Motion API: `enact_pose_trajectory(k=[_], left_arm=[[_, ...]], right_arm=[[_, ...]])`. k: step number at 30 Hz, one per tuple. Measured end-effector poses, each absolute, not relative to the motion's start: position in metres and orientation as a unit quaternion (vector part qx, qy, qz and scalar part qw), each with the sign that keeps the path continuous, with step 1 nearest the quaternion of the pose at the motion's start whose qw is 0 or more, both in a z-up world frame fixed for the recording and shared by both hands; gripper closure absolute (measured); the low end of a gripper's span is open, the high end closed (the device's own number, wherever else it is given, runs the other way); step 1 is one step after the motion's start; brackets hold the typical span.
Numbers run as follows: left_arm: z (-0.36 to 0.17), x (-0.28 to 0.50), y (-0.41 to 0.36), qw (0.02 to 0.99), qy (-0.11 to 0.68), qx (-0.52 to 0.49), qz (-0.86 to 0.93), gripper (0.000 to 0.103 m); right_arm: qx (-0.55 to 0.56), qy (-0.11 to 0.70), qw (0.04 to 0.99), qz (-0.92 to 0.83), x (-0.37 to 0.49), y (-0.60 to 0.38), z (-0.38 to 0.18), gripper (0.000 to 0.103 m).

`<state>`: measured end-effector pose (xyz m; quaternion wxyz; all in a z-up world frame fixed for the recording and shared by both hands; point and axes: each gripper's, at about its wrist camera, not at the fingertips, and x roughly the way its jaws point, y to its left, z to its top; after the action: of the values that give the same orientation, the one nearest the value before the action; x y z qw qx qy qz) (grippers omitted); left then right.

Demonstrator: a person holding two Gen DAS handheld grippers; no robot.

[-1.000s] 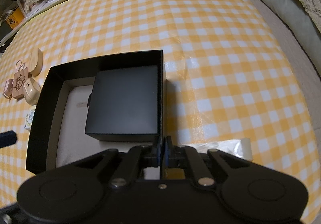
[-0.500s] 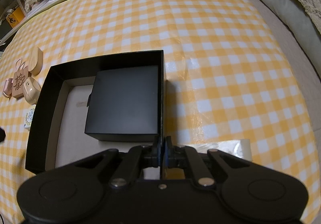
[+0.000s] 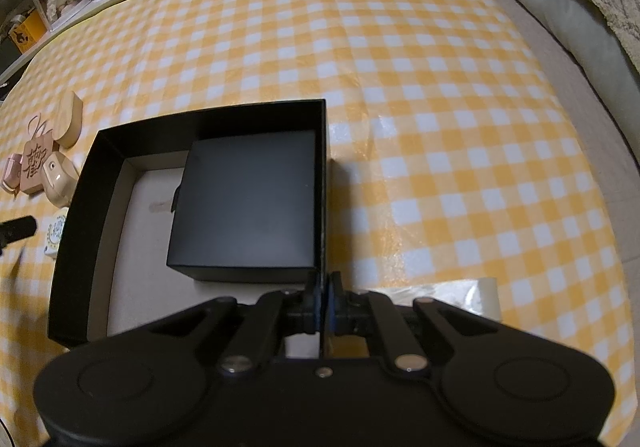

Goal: Organize rigid objects
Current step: 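Move the left gripper to the white tape-measure disc and grasp it, then place the tape-measure disc in the tray beside the jar, release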

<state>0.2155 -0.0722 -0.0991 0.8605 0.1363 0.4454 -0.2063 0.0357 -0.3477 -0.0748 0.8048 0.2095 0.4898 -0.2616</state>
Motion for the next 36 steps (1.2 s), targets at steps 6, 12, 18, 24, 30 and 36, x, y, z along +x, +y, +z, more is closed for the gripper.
enact_pose_trajectory(k=[6,12,18,24,30,36], left_arm=[[-0.125,0.205,-0.094,0.834,0.416,0.249,-0.264,0.016],[-0.135,0.205,-0.098,0.835,0.403,0.249,-0.280,0.022],[-0.133,0.209,-0.096,0.825,0.425,0.220,-0.302,0.048],[-0.124,0.208,-0.095,0.815,0.441,0.221,-0.306,0.050],[-0.102,0.205,-0.090,0.827,0.426,0.190,-0.314,0.050],[-0.067,0.185,-0.094,0.833,0.395,0.156,-0.355,0.050]], right_arm=[[0.211,0.490,0.805,-0.261,0.036,-0.348,-0.075,0.098],[0.211,0.489,0.805,-0.261,0.036,-0.348,-0.075,0.098],[0.212,0.490,0.804,-0.261,0.036,-0.348,-0.075,0.098],[0.213,0.489,0.804,-0.263,0.037,-0.348,-0.076,0.098],[0.213,0.489,0.804,-0.264,0.037,-0.348,-0.076,0.098],[0.214,0.489,0.803,-0.264,0.037,-0.348,-0.076,0.098]])
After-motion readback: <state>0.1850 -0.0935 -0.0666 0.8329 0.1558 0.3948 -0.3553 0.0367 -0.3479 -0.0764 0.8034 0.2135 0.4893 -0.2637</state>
